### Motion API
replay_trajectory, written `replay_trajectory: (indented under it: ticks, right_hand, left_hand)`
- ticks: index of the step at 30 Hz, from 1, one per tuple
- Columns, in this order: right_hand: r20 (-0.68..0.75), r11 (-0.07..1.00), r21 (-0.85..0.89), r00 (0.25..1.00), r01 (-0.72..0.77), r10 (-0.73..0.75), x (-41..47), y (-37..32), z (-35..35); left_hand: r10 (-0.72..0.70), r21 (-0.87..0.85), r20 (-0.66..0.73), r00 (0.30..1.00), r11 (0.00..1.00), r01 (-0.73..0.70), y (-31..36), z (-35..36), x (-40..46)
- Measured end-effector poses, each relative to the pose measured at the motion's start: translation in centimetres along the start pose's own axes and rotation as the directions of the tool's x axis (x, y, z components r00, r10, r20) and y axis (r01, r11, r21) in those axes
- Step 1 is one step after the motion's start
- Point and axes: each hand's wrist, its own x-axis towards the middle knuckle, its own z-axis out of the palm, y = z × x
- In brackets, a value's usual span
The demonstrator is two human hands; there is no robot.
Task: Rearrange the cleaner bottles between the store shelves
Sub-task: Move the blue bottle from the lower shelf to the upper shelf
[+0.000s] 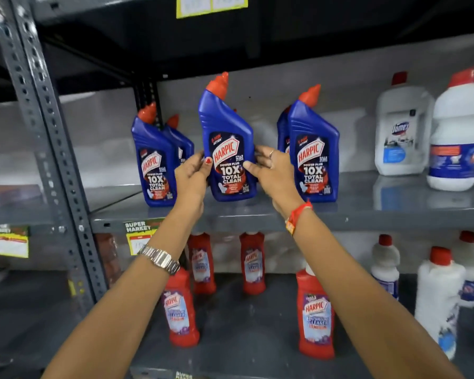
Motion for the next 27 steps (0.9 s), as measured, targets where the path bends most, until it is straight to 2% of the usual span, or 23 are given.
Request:
replay_trajectory:
  ticks: [5,12,14,17,20,22,24,27]
  right_hand:
    - [-0.061,0.983,-0.128,0.991,-0.128,0.121,0.8,2.7,-0.6]
    - [-0.044,0.977,-0.179,0.993,-0.117,0.111,0.2,3.0,-0.3]
    - [-0.081,0.973,-0.222,0.995,-0.068,0.051,-0.9,2.6,-0.7]
    - [-0.181,0.977,-0.211,0.982,0.023,-0.062,-3.6,2.5,-2.1]
    - [-0.302,0.985,-0.147,0.944,0.088,-0.129,-7.8,3.2,-4.2]
    - [-0.372,0.973,-0.178,0.906,0.145,-0.203,-11.0,4.5,-5.6]
    - [-0.437,0.957,-0.25,0.865,0.145,-0.245,-13.8,6.7,-7.0]
    - [-0.499,0.96,-0.281,0.853,0.008,-0.153,-16.9,11.2,-9.2]
  left_hand:
    - [-0.116,0.038,0.034,0.993,0.993,0.115,-2.6,0.7,1.1]
    - [-0.138,0.113,0.037,0.99,0.985,0.133,-2.8,0.6,0.8]
    - [-0.102,0.146,0.009,0.995,0.984,0.1,-2.5,0.7,0.1]
    - [0.077,0.13,-0.107,0.991,0.989,-0.063,-2.5,0.6,-2.3]
    - [0.334,0.093,-0.21,0.919,0.942,-0.321,-3.3,0.7,-6.5]
    - [0.445,0.103,-0.21,0.87,0.895,-0.434,-5.0,0.9,-9.6]
    - [0.448,0.102,-0.169,0.878,0.894,-0.436,-7.6,1.3,-12.6]
    - [0.275,0.129,-0.069,0.959,0.956,-0.265,-12.7,2.5,-16.6]
